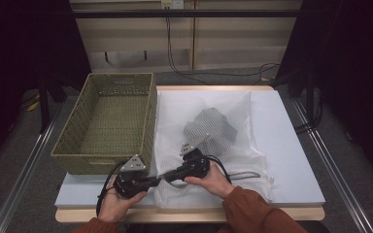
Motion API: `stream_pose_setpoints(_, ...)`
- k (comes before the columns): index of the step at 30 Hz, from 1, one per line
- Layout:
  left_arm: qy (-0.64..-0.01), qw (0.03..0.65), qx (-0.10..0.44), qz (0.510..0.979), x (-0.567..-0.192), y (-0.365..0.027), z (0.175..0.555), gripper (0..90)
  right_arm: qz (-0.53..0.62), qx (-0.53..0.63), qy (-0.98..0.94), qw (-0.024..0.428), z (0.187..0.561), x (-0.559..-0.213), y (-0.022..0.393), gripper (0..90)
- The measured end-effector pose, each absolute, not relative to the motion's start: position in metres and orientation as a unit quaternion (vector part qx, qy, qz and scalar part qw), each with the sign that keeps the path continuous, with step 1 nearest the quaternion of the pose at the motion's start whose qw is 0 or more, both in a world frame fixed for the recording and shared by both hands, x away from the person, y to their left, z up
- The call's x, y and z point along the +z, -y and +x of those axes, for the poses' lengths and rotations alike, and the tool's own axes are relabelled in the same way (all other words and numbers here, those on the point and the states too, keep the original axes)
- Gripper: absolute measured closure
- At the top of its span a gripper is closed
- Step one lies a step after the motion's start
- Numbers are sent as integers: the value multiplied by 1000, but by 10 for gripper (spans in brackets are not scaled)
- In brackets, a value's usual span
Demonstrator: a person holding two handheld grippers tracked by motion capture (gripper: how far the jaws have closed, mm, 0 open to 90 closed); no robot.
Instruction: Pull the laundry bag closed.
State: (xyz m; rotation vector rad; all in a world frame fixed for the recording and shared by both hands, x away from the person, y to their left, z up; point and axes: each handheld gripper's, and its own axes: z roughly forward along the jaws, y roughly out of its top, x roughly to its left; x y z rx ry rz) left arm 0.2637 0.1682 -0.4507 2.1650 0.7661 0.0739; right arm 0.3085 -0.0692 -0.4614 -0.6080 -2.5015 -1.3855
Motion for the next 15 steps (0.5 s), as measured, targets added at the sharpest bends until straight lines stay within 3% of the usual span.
stream_pose_setpoints(15, -303, 424, 32, 853, -447, -167, 262, 879, -215, -467, 853, 94, 305, -457, 75, 868)
